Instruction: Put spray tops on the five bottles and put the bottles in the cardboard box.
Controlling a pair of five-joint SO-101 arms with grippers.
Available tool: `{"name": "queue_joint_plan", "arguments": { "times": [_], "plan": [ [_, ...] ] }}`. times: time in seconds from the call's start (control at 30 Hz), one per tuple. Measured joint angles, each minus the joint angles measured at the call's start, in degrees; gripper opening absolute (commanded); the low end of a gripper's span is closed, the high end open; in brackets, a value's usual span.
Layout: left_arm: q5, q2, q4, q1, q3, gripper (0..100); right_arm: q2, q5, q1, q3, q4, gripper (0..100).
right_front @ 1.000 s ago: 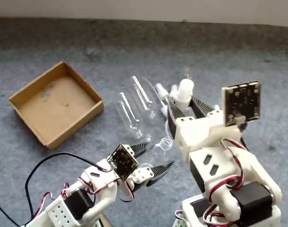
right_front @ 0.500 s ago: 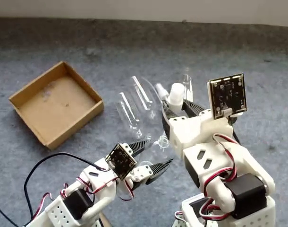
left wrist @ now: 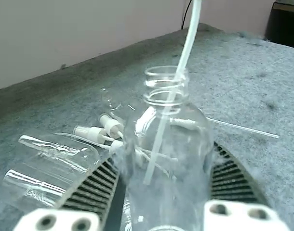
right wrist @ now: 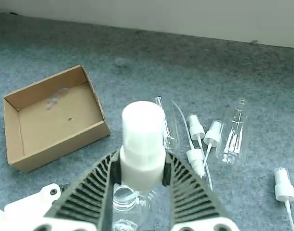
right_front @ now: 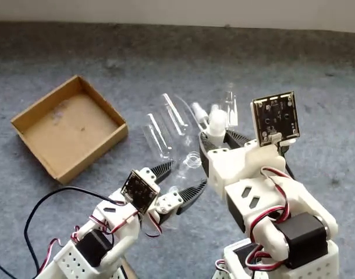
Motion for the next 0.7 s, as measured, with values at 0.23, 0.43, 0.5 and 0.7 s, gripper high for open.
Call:
{"name": "queue_joint_plan", "arguments": {
  "times": [0.23, 0.43, 0.5, 0.7],
  "plan": [
    [0.00, 0.09, -0.70, -1.41, 0.00, 9, -0.53, 0.00, -0.18, 3.69, 0.97, 1.0],
    [0.00, 0.18, -0.70, -1.32, 0.00, 9, -0.53, 0.00, -2.11, 8.26, 0.97, 0.8],
    [0.00, 0.18, -0.62, -1.32, 0.00, 9, -0.62, 0.00, -5.19, 8.53, 1.23, 0.6],
    [0.00, 0.09, -0.97, -1.93, 0.00, 9, -0.44, 0.09, -11.52, 8.62, 1.05, 0.6]
  ]
}}
